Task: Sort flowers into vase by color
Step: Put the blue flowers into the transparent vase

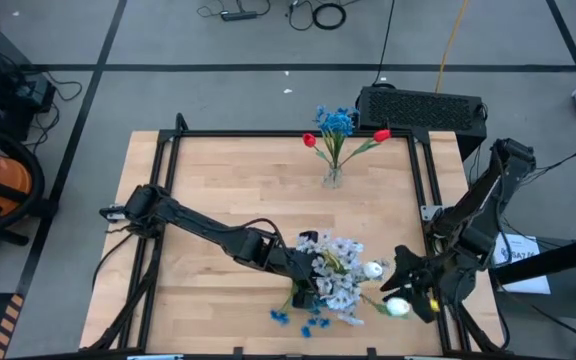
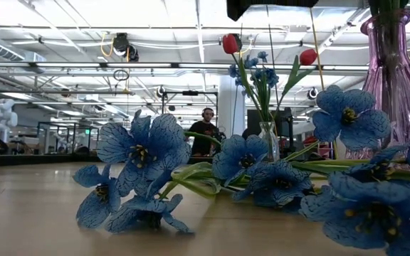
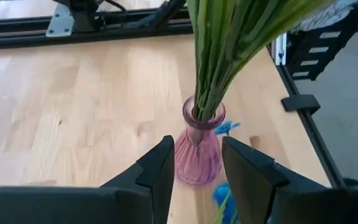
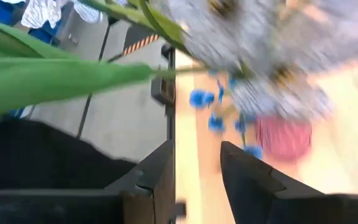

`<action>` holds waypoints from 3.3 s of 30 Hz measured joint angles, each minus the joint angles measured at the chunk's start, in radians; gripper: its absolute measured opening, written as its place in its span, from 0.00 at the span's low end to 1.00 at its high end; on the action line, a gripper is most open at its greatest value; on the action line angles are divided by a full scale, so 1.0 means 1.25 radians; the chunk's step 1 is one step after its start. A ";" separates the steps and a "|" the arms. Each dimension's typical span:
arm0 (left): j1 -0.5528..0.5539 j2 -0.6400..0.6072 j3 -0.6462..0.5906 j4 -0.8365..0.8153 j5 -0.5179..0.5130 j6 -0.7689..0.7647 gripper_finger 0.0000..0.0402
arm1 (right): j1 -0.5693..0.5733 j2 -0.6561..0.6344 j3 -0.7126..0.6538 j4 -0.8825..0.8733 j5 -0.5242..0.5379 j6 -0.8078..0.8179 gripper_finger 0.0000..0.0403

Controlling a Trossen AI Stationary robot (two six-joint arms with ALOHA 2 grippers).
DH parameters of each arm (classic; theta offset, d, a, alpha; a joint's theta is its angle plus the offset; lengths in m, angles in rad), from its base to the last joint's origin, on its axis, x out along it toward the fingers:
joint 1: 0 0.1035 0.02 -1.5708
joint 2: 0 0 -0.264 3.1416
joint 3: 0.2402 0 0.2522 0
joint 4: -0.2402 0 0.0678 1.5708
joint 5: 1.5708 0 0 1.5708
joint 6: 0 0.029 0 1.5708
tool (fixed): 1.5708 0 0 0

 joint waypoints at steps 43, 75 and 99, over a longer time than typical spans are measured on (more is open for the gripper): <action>0.259 -0.276 -0.317 -0.522 -0.011 0.217 0.35 | -0.001 -0.185 0.001 -0.516 0.041 0.359 0.31; 0.150 -0.006 -0.341 -0.063 0.233 0.672 0.35 | -0.002 -0.183 0.001 -0.538 0.135 0.396 0.31; 0.428 -0.101 -0.351 -0.505 0.124 0.721 0.00 | -0.001 -0.156 0.001 -0.558 0.162 0.503 0.31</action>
